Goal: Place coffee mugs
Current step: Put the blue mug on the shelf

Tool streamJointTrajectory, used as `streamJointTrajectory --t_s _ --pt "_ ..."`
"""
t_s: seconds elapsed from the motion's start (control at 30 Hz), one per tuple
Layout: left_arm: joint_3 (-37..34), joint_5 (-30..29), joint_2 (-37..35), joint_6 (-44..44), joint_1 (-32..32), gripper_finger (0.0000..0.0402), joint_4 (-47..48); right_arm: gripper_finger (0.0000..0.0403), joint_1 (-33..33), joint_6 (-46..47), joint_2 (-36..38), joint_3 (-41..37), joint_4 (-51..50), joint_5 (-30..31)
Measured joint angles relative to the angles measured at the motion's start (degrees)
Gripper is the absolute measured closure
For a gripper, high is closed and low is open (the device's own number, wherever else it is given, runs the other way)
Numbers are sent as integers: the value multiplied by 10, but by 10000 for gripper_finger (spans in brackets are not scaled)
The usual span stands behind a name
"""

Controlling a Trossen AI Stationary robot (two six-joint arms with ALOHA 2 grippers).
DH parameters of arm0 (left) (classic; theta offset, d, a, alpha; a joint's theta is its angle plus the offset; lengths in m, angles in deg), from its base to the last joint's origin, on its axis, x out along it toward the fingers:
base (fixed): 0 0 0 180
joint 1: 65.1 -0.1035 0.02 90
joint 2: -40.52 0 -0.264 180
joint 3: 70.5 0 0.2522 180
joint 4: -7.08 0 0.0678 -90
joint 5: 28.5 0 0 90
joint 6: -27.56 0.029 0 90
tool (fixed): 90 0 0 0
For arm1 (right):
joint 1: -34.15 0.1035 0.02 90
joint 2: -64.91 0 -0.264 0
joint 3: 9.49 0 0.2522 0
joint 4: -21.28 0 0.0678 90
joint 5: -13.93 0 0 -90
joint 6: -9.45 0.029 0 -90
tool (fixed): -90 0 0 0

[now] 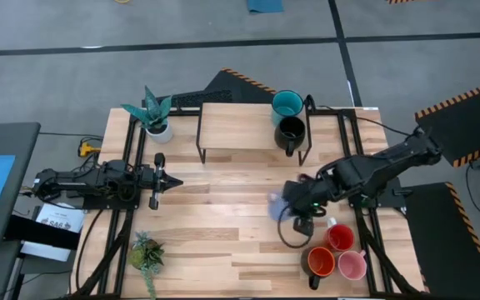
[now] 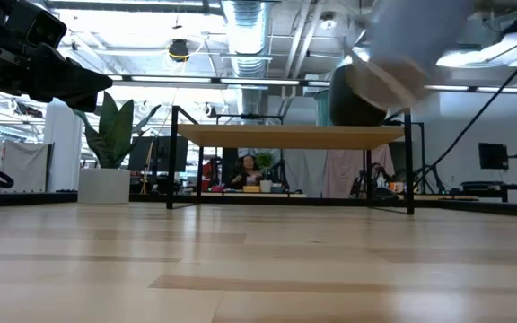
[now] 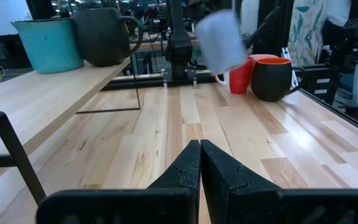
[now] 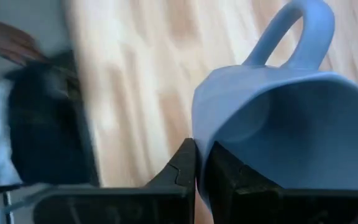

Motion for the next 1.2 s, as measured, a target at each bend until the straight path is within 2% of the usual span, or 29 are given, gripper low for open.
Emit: streamJointTrajectory --t_s 0.13,0.27,0.47,0.57,0.63,0.83,1.07,1.2 --pt "0 0 0 0 0 402 0 366 -26 -113 -60 106 22 37" --pt "0 0 0 0 0 402 0 366 -61 -226 -146 248 6 85" --pt "0 0 0 0 0 401 0 366 -145 -326 -276 485 -111 126" --pt "0 0 0 0 0 401 0 366 -190 -361 -330 566 -168 154" --pt "0 0 0 0 0 401 0 366 -220 -383 -336 546 -157 169" --pt "0 0 4 0 0 402 0 366 -311 -381 -367 540 -231 188" --pt "0 1 11 0 0 401 1 366 -355 -370 -391 544 -257 217" --pt "0 0 14 0 0 402 2 366 -371 -362 -400 542 -275 203"
